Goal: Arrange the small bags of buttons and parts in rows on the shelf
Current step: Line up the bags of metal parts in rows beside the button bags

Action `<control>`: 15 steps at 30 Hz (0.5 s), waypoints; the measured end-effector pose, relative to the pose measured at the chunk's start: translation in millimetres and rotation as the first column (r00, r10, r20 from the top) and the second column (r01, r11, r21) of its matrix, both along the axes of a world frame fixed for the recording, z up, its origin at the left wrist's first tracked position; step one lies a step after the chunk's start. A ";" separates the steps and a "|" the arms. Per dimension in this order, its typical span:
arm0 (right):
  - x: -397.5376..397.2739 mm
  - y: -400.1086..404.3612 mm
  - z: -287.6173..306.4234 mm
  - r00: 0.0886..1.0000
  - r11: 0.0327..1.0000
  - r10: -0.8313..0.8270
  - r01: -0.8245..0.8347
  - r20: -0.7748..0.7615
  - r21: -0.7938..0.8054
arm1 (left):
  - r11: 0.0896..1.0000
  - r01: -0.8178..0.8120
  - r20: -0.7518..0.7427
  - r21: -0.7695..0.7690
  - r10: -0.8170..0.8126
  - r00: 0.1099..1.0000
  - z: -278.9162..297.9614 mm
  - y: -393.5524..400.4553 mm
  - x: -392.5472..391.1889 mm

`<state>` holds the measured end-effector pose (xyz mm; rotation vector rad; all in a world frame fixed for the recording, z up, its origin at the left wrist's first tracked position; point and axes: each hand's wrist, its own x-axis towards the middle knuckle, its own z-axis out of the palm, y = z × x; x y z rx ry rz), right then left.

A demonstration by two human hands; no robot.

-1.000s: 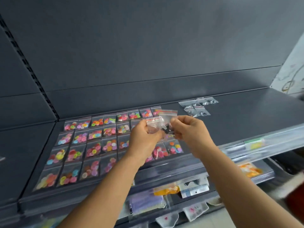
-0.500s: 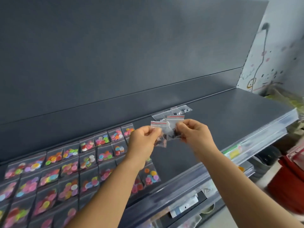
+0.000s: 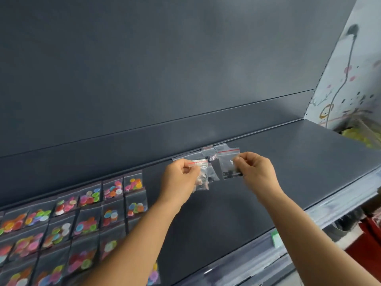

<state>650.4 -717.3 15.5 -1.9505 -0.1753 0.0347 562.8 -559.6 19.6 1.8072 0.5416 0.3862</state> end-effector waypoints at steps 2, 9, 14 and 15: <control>23.9 -9.5 -2.6 0.999 0.998 0.038 -0.038 -0.005 -0.057 | 1.000 -0.025 -0.010 -0.009 0.025 1.000 -6.1 -12.1 21.4; 84.2 -27.0 -20.7 0.984 0.958 0.167 -0.177 -0.063 -0.224 | 0.981 -0.112 -0.141 0.158 0.135 0.981 -23.2 -48.7 77.8; 102.7 -23.1 -30.8 0.972 0.914 0.229 -0.230 -0.045 -0.333 | 0.938 -0.124 -0.196 0.323 0.195 0.961 -27.7 -57.0 97.0; 104.7 -22.6 -31.0 0.971 0.901 0.238 -0.232 -0.030 -0.366 | 0.921 -0.115 -0.207 0.373 0.204 0.957 -27.6 -57.4 98.3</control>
